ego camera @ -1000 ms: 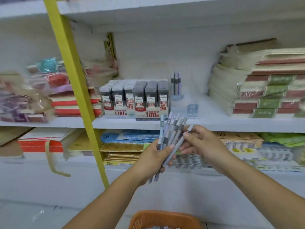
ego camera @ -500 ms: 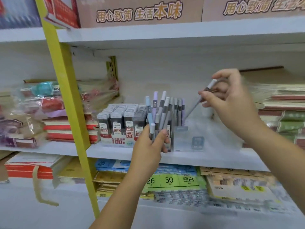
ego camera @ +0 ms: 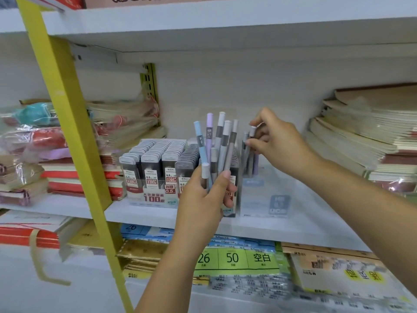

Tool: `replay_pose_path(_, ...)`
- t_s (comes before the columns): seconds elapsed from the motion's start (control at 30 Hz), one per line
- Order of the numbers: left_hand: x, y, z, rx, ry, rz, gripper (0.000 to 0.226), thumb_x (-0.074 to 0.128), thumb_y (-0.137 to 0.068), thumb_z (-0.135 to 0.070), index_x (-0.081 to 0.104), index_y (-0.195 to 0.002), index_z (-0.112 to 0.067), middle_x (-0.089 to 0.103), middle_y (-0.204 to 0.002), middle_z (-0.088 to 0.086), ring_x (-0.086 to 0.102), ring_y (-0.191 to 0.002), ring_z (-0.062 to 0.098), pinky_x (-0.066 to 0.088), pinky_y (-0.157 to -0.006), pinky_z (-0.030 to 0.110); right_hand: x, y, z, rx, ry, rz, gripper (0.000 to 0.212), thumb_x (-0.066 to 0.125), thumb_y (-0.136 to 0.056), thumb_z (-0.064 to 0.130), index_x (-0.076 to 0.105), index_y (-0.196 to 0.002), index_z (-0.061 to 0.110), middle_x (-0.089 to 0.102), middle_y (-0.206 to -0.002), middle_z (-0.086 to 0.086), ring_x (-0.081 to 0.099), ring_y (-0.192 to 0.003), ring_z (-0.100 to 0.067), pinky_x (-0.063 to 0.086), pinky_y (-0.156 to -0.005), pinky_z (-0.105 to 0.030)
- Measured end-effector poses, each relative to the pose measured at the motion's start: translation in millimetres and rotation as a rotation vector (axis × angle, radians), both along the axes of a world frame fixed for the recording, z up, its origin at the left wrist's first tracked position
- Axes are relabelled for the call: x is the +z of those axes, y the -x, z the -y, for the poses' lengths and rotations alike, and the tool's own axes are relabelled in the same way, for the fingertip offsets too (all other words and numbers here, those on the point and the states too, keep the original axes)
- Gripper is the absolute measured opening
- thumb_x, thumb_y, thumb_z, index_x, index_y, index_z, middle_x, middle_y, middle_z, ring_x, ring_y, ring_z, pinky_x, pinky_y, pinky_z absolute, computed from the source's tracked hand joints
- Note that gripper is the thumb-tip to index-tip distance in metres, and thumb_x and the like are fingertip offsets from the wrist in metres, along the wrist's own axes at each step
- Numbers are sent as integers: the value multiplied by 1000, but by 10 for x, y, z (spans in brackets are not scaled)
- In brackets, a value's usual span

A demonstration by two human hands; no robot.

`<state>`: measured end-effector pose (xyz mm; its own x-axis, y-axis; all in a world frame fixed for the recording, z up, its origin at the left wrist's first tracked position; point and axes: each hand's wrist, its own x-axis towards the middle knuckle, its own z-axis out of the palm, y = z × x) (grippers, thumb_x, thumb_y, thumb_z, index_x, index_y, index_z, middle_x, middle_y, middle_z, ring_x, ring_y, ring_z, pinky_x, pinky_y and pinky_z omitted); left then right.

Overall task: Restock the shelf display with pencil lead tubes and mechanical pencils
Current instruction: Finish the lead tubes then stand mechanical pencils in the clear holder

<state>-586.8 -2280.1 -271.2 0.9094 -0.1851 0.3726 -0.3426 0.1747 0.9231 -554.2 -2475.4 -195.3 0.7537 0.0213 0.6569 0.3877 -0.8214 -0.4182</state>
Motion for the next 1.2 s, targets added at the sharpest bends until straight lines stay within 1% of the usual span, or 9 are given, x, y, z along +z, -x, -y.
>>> replay_pose_path(0.17,20,5,-42,-15,-3,-17,6,59,-99,-29,63,-100,-25,72,-74,-2,55,-50,7,39,-41,19,-5,-4,-3,17,-5,-10,33,72,-85,18,45,-95,34,64,-76,4,64,-65,-7,57,-71,-34)
replay_pose_path(0.33,29,31,-74,-36,7,-68,12,60,-98,-29,65,-100,-19,71,-71,-2,54,-49,7,38,-41,19,-43,-1,-10,-199,283,57,22,72,-85,29,60,-103,24,54,-85,8,56,-75,-16,39,-63,-29)
replay_pose_path(0.47,31,51,-93,-55,34,-131,14,63,-97,-29,66,-98,-16,71,-70,-2,53,-48,6,37,-41,18,-22,19,-36,-232,284,-26,24,64,-92,26,64,-115,24,51,-95,5,54,-81,-14,36,-71,-26)
replay_pose_path(0.6,32,49,-107,-87,71,-170,16,66,-95,-30,66,-98,-14,72,-73,1,53,-50,9,35,-40,18,40,235,-152,-53,-80,56,19,54,-97,29,66,-112,30,64,-85,13,59,-70,-2,48,-70,-20)
replay_pose_path(0.67,27,43,-101,-93,71,-168,14,67,-94,-30,67,-97,-16,72,-74,2,54,-50,8,35,-40,18,67,376,-273,177,-352,-97,15,57,-95,35,64,-109,35,73,-85,12,68,-72,-8,55,-65,-23)
replay_pose_path(0.77,19,50,-95,-119,84,-163,14,67,-95,-29,68,-100,-16,73,-75,3,55,-51,8,35,-39,17,34,469,-404,306,-437,-224,27,68,-89,29,58,-113,33,76,-84,4,72,-75,-16,57,-65,-31)
replay_pose_path(0.93,10,36,-120,-106,86,-187,23,65,-95,-33,65,-107,-13,78,-83,6,62,-55,9,37,-38,18,163,480,-316,300,-717,-7,25,62,-91,5,54,-102,26,74,-77,-6,71,-63,-20,54,-53,-26)
replay_pose_path(1.07,-3,-16,-146,-84,83,-195,24,63,-97,-32,63,-107,-10,76,-80,4,52,-48,6,33,-37,17,292,452,-6,129,-499,219,31,60,-87,14,50,-98,41,70,-73,1,70,-68,-17,55,-55,-28)
replay_pose_path(1.2,-10,-27,-133,-83,81,-198,19,62,-98,-29,63,-101,-10,75,-77,3,49,-46,7,31,-36,18,147,336,106,-14,-235,77,36,66,-86,17,50,-94,48,70,-74,4,70,-71,-17,58,-73,-48)
